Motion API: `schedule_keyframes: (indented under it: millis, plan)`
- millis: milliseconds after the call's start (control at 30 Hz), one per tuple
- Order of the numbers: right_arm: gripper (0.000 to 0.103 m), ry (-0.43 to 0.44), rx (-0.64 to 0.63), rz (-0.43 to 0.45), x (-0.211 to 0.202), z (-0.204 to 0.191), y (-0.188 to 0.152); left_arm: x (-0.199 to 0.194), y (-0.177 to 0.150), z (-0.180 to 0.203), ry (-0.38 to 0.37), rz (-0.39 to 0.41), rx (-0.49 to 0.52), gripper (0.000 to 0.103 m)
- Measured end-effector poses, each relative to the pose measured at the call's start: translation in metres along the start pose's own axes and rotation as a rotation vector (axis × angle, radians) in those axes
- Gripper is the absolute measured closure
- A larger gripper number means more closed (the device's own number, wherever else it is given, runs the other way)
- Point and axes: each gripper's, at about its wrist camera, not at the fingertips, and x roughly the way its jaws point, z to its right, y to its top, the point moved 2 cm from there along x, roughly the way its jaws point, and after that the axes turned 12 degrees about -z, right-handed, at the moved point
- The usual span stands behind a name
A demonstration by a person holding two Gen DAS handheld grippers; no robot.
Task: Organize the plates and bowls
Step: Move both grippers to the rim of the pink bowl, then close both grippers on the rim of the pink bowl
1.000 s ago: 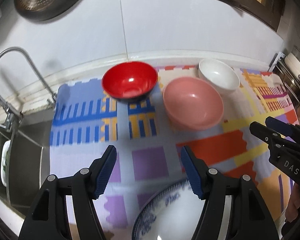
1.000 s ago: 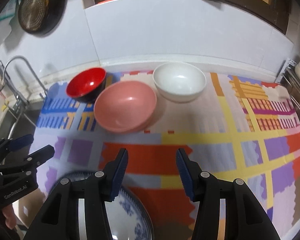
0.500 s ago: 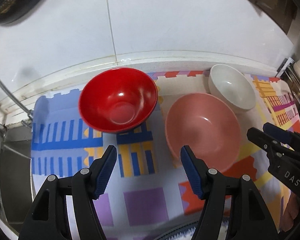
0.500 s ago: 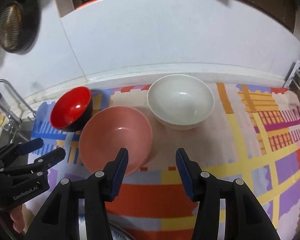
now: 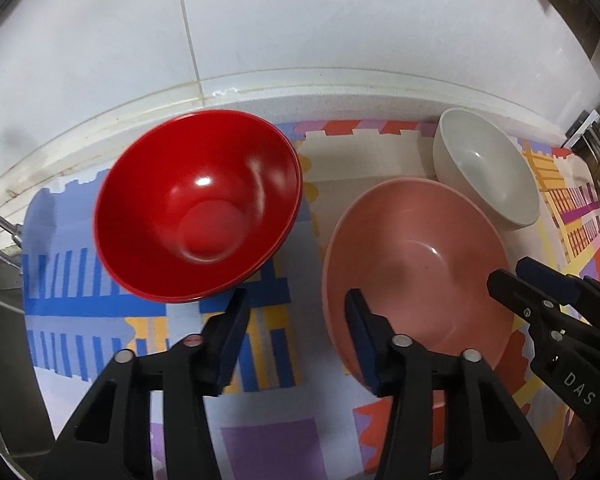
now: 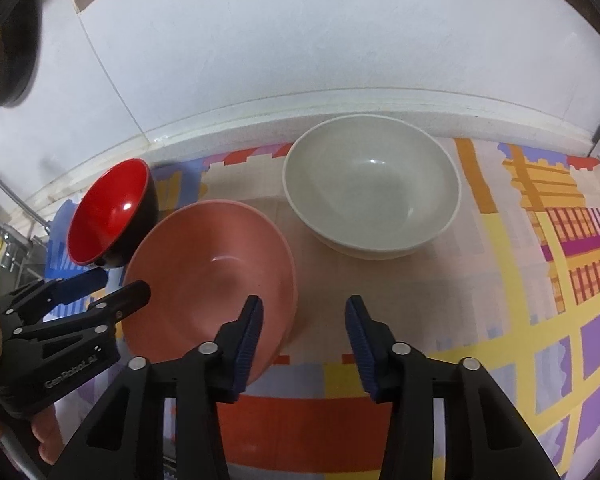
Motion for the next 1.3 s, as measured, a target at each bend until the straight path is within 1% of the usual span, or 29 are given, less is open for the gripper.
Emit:
schedule_keyframes:
  millis: [67,133,233,267,333,367,433,500,667,967,1300]
  plan:
    - [0.064,0.006,-0.003,-0.008,0.004,0.0,0.001,0.004,0.001,0.001,-0.009,-0.009,-0.001,0.064]
    - [0.068,0.011,-0.004,-0.013,0.006,0.001,0.002,0.008,0.002,0.003,-0.02,-0.015,0.001,0.072]
    - [0.076,0.018,-0.003,-0.02,0.009,0.002,0.002,0.011,0.004,0.008,-0.034,-0.015,0.014,0.081]
    - [0.079,0.022,-0.002,-0.021,0.01,0.003,0.001,0.01,0.004,0.01,-0.034,-0.012,0.022,0.083]
    - [0.082,0.04,0.002,-0.021,0.011,0.004,0.001,0.01,0.004,0.015,-0.03,-0.008,0.04,0.09]
    - [0.085,0.046,0.004,-0.022,0.011,0.004,0.001,0.01,0.004,0.017,-0.027,-0.007,0.046,0.091]
    - [0.089,0.055,0.002,-0.025,0.012,0.002,0.001,0.008,0.002,0.02,-0.008,0.002,0.054,0.091]
    - [0.092,0.046,-0.005,-0.022,0.011,0.001,0.001,0.007,0.003,0.021,-0.01,0.004,0.051,0.092]
    - [0.092,0.035,-0.004,-0.015,0.006,0.001,-0.001,-0.001,0.001,0.023,-0.018,0.017,0.045,0.092]
    - [0.092,0.015,-0.008,0.01,-0.022,0.006,-0.014,-0.032,-0.022,0.038,-0.051,0.043,0.065,0.092]
    - [0.092,-0.014,0.012,0.064,-0.069,0.028,-0.045,-0.061,-0.059,0.077,-0.1,0.07,0.125,0.09]
